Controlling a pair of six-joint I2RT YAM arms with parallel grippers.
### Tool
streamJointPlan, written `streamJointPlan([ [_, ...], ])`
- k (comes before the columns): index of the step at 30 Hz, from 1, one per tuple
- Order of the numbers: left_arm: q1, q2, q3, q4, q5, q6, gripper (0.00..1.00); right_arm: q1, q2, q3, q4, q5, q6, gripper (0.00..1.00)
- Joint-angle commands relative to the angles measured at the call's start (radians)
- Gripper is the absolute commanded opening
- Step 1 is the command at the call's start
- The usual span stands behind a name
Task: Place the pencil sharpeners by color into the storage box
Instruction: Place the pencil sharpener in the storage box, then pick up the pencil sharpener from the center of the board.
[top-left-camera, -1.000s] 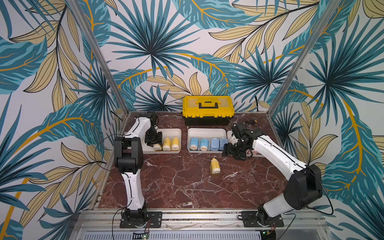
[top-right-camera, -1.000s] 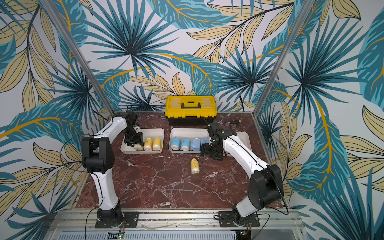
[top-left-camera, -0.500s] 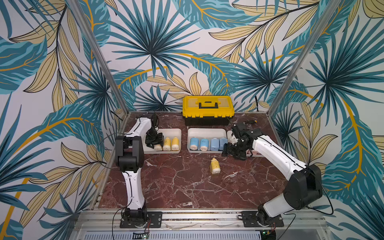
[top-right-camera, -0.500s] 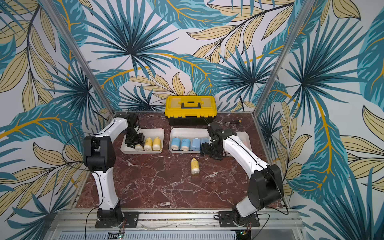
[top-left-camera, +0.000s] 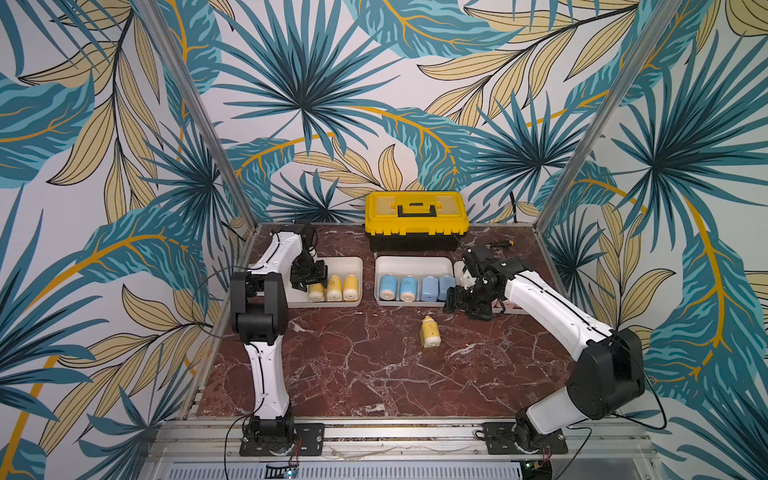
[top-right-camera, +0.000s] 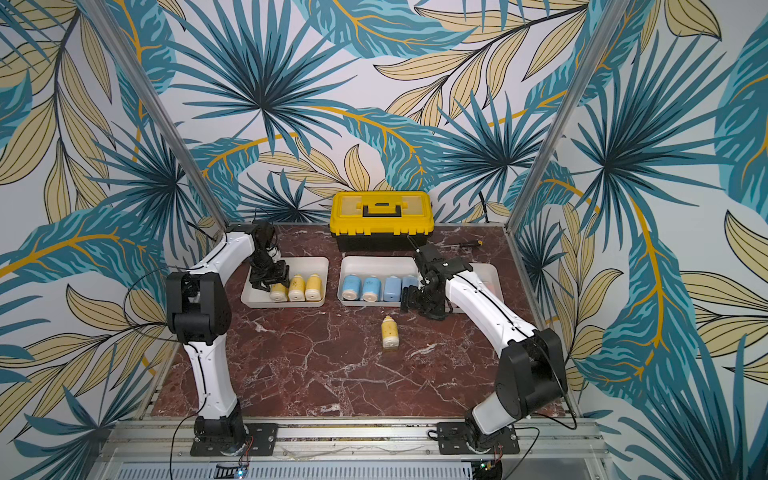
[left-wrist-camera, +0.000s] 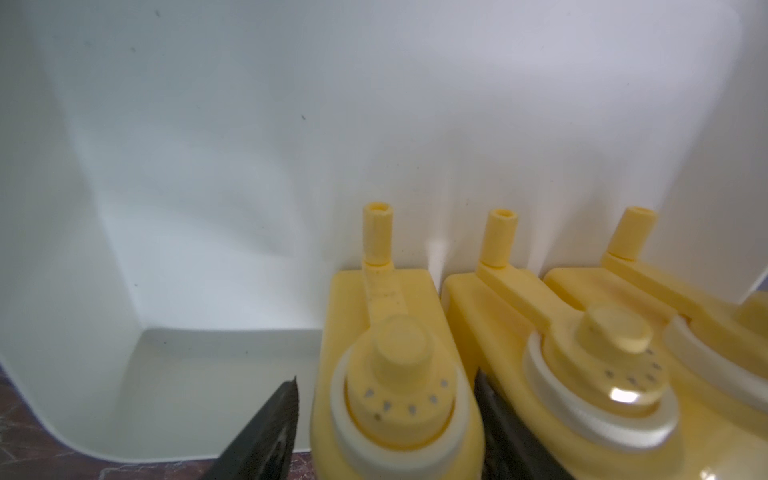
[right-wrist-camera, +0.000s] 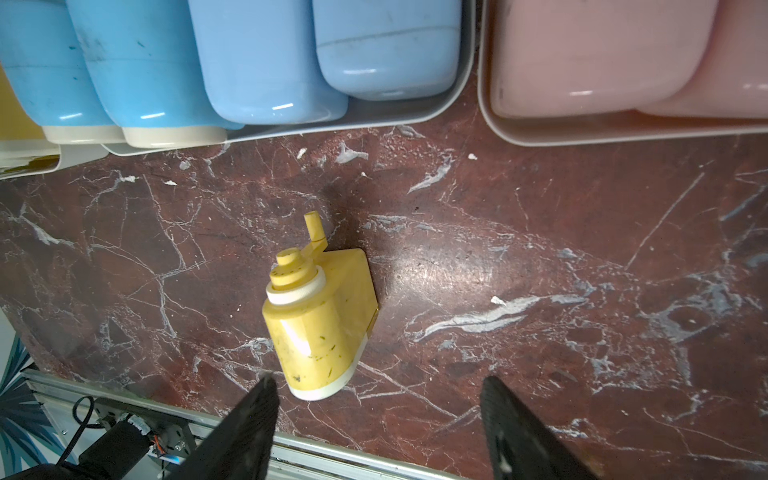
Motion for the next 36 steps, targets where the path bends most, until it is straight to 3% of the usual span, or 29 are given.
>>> streamJointPlan([
  [1,0.001,-0.063,0.039,0.001,-0.027,-0.024,0.68,-0.003,-0.025,-0.024,0.003,-0.015,0.001,0.78],
  [10,0.003,-0.217,0.043,-0.001,-0.069,-0.077,0.68,-0.002,-0.05,-0.033,0.006,-0.022,0.003,0.78],
  [16,-0.004,-0.338,0.007,0.0,0.016,-0.135,0.67,0.029,-0.075,-0.055,0.011,-0.023,0.018,0.78],
  [23,-0.142,-0.464,-0.097,0.002,-0.006,-0.223,0.68,0.102,-0.075,-0.066,0.032,0.003,0.057,0.78],
  [36,-0.163,-0.714,-0.345,0.004,-0.067,-0.29,0.69,0.244,0.115,0.065,-0.037,0.087,0.089,0.88],
])
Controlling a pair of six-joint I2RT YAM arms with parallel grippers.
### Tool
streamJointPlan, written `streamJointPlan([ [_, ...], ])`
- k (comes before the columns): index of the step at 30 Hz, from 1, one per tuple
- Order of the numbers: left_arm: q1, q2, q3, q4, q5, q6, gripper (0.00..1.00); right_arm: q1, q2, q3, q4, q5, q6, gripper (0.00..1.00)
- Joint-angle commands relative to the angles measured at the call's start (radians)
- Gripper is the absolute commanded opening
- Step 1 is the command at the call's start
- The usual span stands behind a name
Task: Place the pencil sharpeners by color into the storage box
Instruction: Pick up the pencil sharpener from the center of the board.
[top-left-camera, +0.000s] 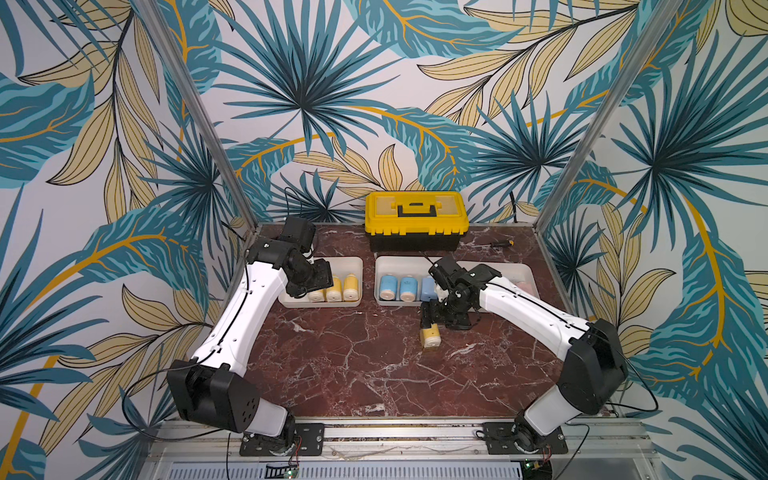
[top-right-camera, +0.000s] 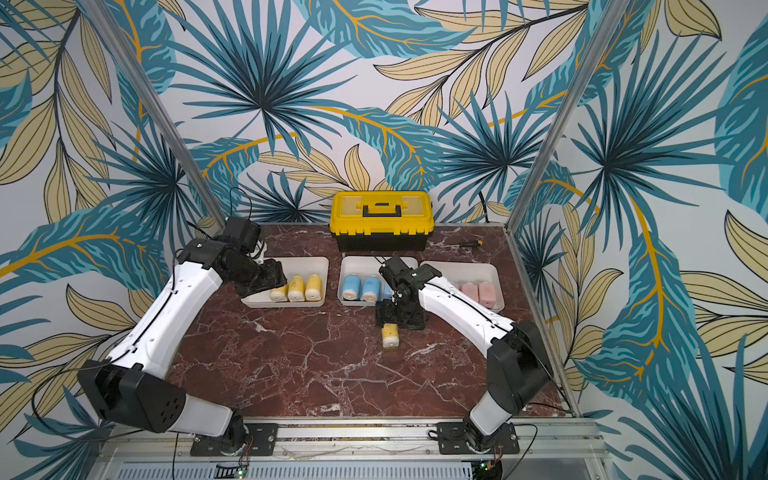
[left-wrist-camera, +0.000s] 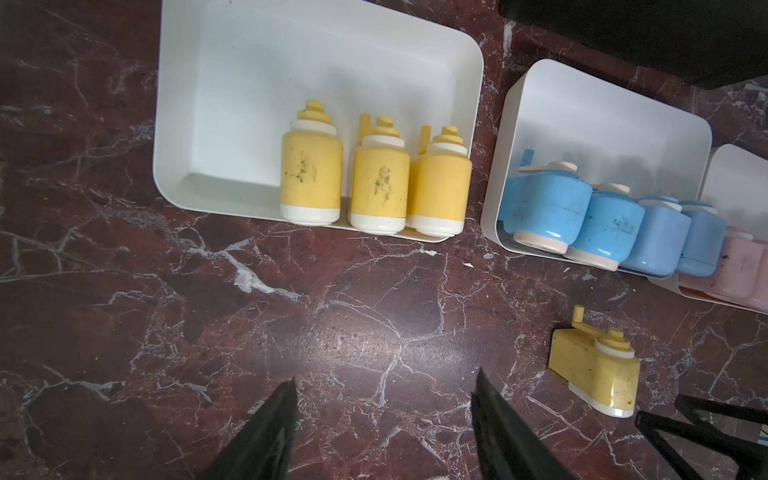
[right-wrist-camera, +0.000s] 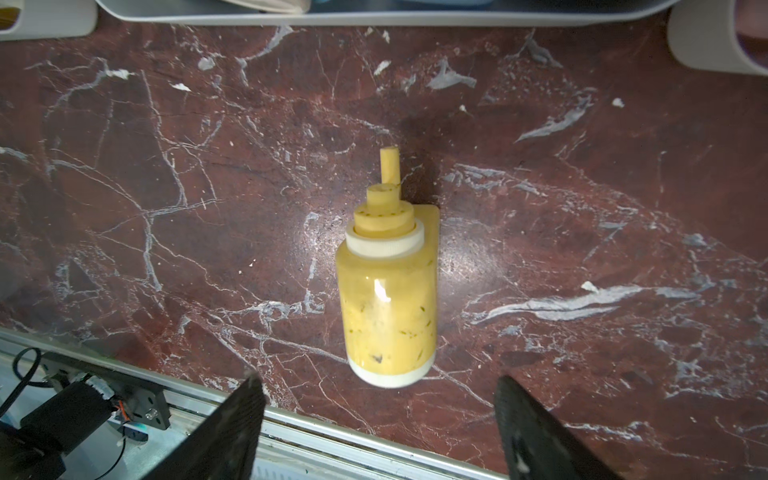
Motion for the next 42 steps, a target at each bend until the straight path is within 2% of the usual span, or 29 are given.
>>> streamJointPlan([
  [1,0.011,-0.05,-0.047,0.0,-0.019,-0.018,0.69,0.011,0.04,0.036,-0.042,0.044,0.021,0.88],
  [6,0.028,-0.083,-0.082,0.0,-0.011,-0.018,0.69,0.012,0.097,0.047,-0.043,0.046,0.017,0.86],
  [21,0.051,-0.088,-0.105,-0.002,0.0,-0.007,0.68,0.013,0.224,-0.007,0.069,-0.006,0.012,0.71],
  [32,0.063,-0.107,-0.116,-0.002,0.007,-0.001,0.67,0.012,0.248,-0.024,0.093,-0.021,0.011,0.44],
  [35,0.066,-0.109,-0.119,-0.002,0.007,-0.001,0.68,0.011,0.239,-0.019,0.086,-0.024,0.008,0.39],
  [42,0.072,-0.115,-0.123,-0.001,0.009,0.004,0.67,0.022,0.224,0.019,0.054,-0.028,-0.001,0.36],
])
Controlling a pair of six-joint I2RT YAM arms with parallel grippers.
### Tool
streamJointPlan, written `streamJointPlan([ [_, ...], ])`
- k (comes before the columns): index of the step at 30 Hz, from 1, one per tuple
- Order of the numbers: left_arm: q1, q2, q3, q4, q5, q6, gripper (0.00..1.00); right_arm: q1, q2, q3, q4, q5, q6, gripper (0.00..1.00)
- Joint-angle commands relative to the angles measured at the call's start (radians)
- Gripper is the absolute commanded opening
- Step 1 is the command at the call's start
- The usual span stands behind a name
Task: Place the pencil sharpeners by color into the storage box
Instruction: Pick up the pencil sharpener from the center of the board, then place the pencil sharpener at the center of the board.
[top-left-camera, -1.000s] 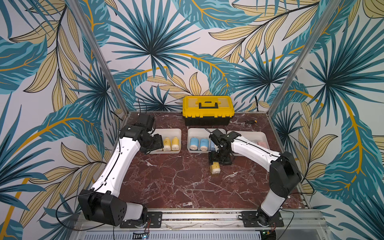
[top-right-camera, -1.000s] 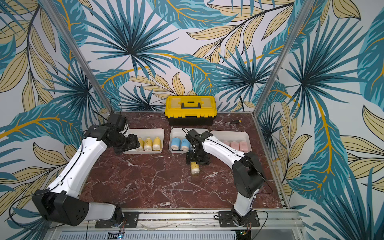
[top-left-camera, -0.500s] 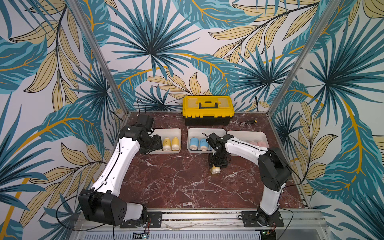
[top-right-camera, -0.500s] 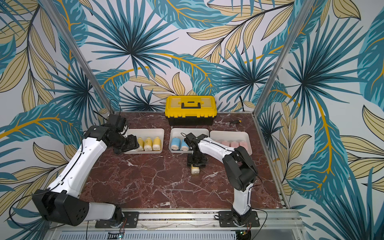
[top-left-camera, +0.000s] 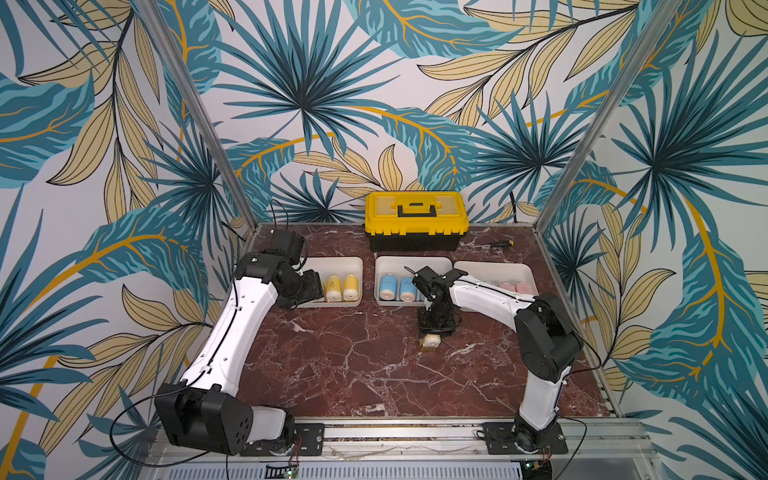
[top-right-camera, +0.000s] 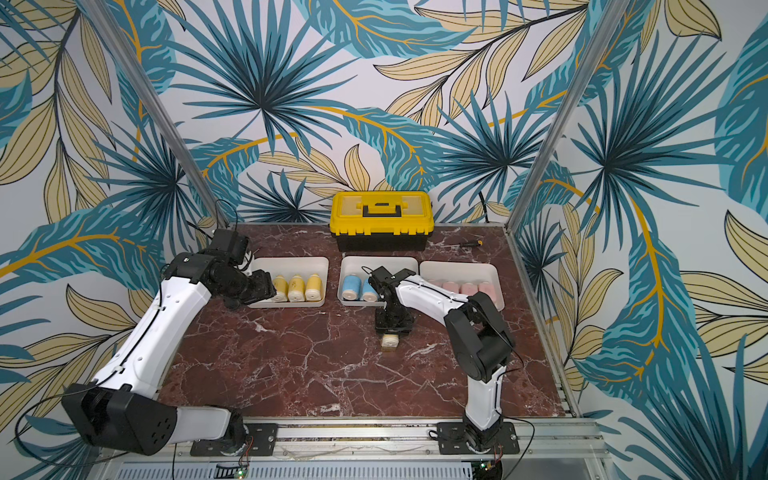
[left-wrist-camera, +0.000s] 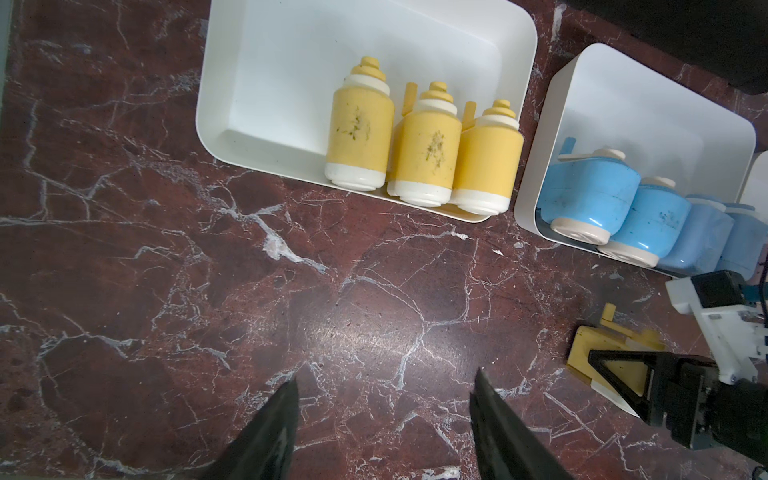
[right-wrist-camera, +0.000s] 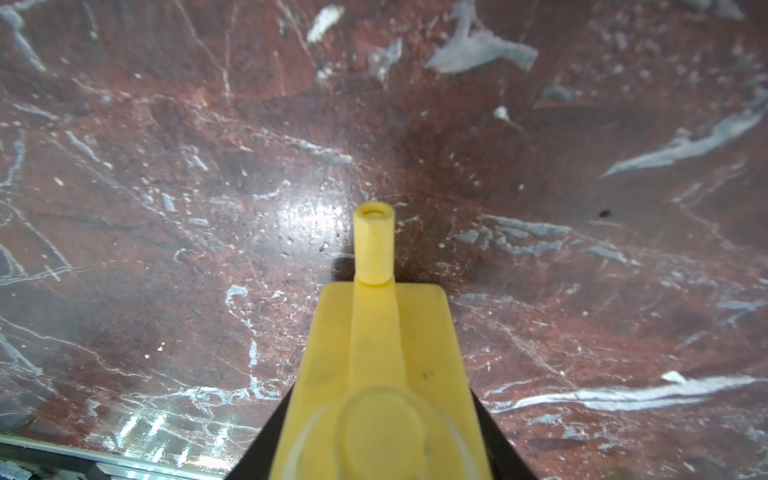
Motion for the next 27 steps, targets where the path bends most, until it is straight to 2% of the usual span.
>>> streamJointPlan([
  [1,0.012,-0.029,-0.014,0.0,0.008,0.011,0.68,0.017,-0.018,0.025,-0.024,-0.022,-0.01,0.36],
  [9,0.022,-0.036,-0.019,0.001,0.011,0.011,0.67,0.083,0.044,0.168,-0.092,-0.021,-0.015,0.36],
  [22,0.056,-0.097,-0.061,0.0,-0.016,-0.005,0.68,0.261,0.363,0.656,-0.268,0.001,-0.008,0.36],
  [27,0.058,-0.099,-0.071,0.0,-0.013,-0.005,0.68,0.294,0.443,0.774,-0.339,0.03,-0.006,0.36],
])
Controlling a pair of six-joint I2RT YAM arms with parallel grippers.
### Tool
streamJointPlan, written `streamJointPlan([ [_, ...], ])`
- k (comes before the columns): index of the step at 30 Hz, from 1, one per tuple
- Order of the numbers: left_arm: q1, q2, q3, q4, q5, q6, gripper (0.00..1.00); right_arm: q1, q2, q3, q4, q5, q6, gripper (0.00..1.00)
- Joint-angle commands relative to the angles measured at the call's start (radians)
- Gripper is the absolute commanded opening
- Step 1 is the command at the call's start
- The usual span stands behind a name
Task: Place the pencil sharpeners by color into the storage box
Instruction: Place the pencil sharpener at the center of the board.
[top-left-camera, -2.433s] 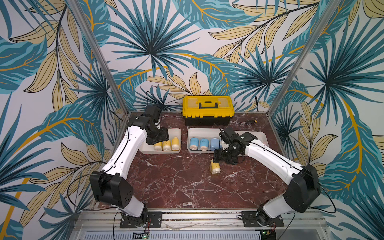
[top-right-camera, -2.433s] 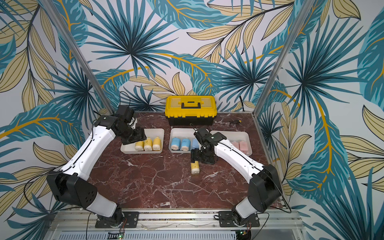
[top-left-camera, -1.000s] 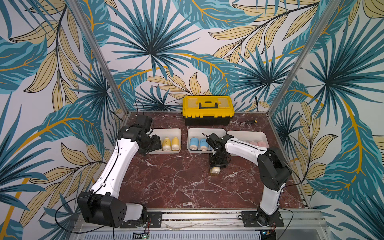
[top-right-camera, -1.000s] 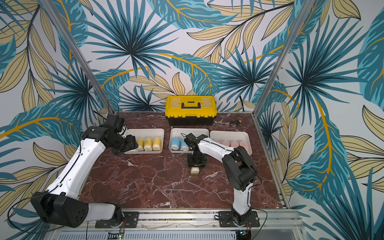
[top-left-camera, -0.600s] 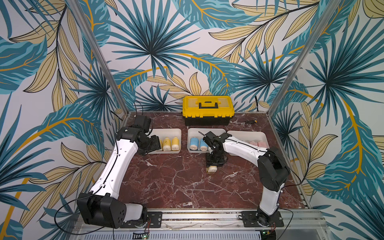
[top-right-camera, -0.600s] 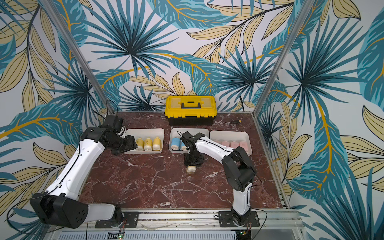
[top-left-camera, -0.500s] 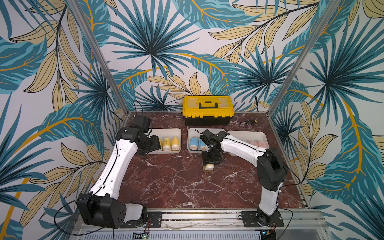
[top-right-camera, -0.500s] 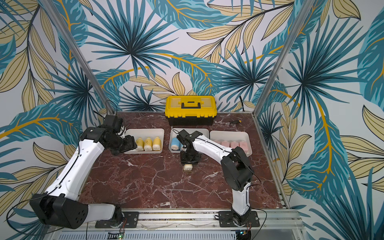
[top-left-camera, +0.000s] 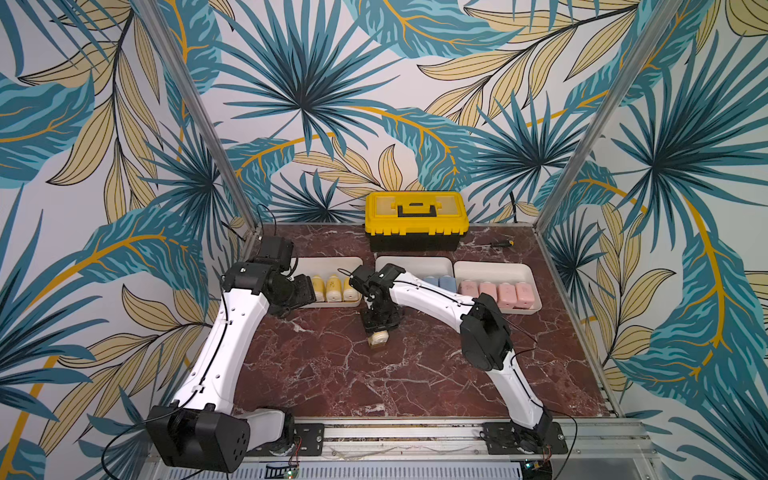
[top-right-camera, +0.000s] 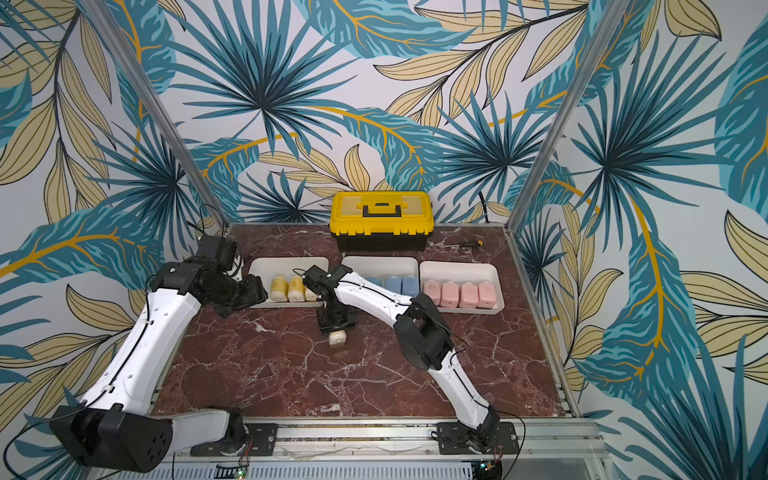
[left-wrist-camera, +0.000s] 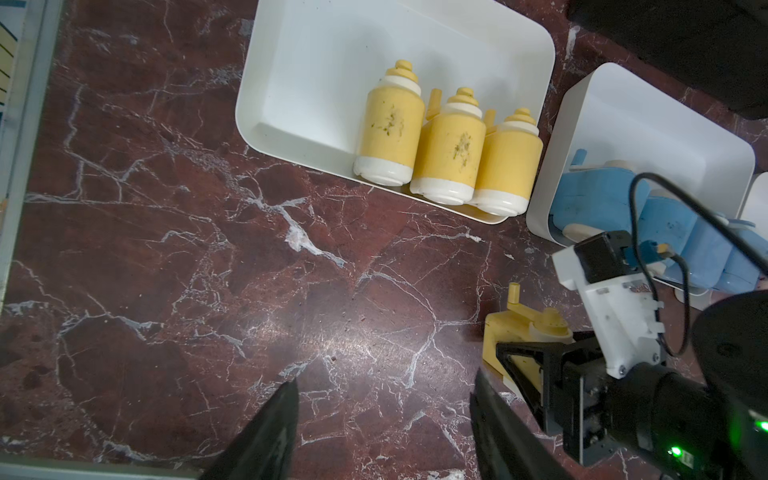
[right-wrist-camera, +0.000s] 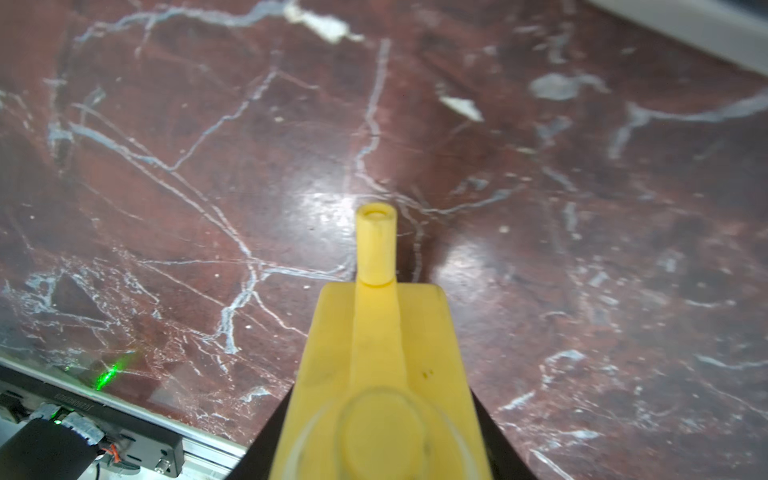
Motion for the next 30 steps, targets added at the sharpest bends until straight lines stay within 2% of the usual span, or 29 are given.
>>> streamJointPlan([
  [1,0.009,-0.015,-0.015,0.0,-0.005,-0.003,0.68,0.014,0.029,0.063,-0.105,0.033,0.003,0.37],
  [21,0.011,-0.031,-0.035,0.0,0.006,-0.001,0.68,0.026,0.117,0.152,-0.14,0.083,0.059,0.41],
  [30,0.011,-0.028,-0.04,0.0,0.013,-0.003,0.68,0.026,0.128,0.152,-0.126,0.069,0.066,0.51],
])
